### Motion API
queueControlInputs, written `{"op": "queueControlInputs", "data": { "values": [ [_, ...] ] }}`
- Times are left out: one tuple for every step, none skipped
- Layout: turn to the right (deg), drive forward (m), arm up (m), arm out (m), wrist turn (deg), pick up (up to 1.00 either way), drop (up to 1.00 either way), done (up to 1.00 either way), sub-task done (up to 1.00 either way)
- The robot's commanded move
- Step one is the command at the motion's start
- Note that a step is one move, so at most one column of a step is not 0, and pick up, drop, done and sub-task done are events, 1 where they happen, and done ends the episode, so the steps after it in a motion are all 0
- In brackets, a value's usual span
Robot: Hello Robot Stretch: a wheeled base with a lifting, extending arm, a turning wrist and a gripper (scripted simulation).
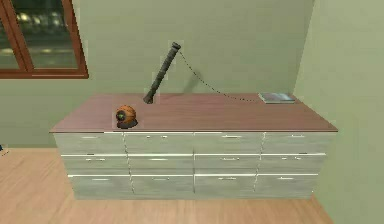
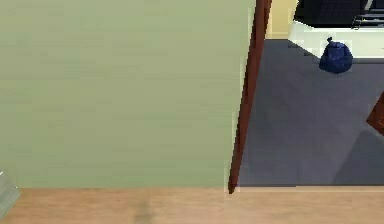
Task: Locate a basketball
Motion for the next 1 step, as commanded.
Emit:
{"op": "queueControlInputs", "data": {
  "values": [
    [0.0,0.2,0.0,0.0,0.0,0.0,0.0,0.0,0.0]
  ]
}}
